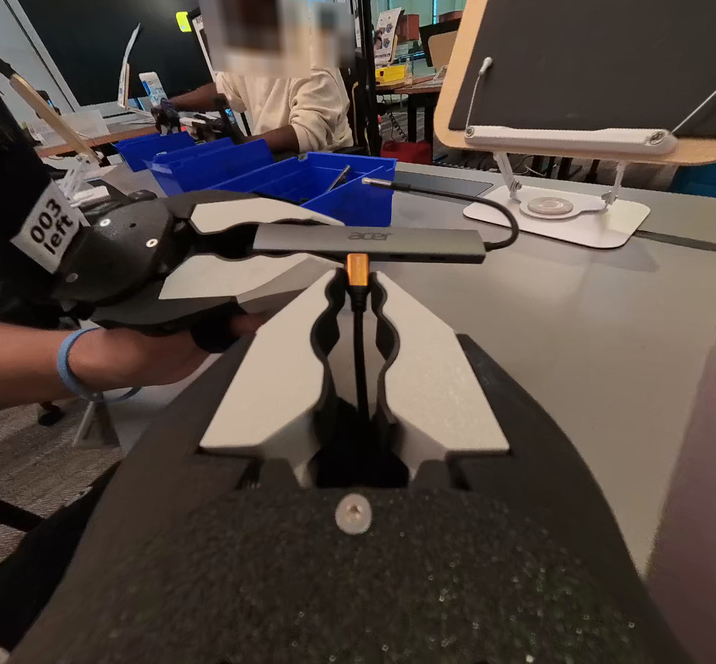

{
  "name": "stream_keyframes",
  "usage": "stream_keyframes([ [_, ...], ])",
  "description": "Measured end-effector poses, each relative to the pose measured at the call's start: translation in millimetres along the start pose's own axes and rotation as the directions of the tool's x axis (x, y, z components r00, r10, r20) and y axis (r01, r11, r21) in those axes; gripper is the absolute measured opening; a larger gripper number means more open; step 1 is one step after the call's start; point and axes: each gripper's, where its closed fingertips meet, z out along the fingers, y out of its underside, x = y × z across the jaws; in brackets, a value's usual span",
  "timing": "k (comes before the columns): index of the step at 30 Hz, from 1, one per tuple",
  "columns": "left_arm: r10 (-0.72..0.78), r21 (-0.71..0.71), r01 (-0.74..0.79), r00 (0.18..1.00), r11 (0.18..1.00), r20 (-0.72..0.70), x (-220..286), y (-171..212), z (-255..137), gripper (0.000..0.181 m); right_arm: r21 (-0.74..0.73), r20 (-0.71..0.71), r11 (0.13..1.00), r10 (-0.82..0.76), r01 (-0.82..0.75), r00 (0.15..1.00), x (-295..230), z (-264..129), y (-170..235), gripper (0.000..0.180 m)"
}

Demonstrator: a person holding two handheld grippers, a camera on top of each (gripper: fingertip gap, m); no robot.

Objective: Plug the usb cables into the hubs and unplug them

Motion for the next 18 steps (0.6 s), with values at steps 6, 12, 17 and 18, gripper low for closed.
stream_keyframes([
  [6, -0.033, -0.063, 0.035, 0.999, 0.997, 0.033, 0.1, 3.2, 3.8, 0.024, 0.004, -0.056, 0.999, -0.032, 0.032, 0.998, 4.9, -2.3, -0.4, 0.011],
  [12, -0.123, -0.111, 0.126, 0.992, 0.986, 0.030, 3.1, 9.5, 6.8, 0.024, -0.009, -0.063, 0.999, 0.046, -0.046, 0.997, 8.5, -4.1, 5.4, 0.011],
  [17, -0.131, -0.102, 0.136, 0.990, 0.985, 0.055, 6.5, 6.9, 10.5, 0.024, 0.004, -0.092, 0.999, 0.035, -0.034, 0.995, 12.2, -9.5, 3.4, 0.011],
  [18, -0.132, -0.105, 0.138, 0.989, 0.985, 0.058, 7.3, 7.2, 11.9, 0.024, 0.005, -0.100, 0.999, 0.040, -0.040, 0.994, 14.0, -10.6, 4.0, 0.011],
])
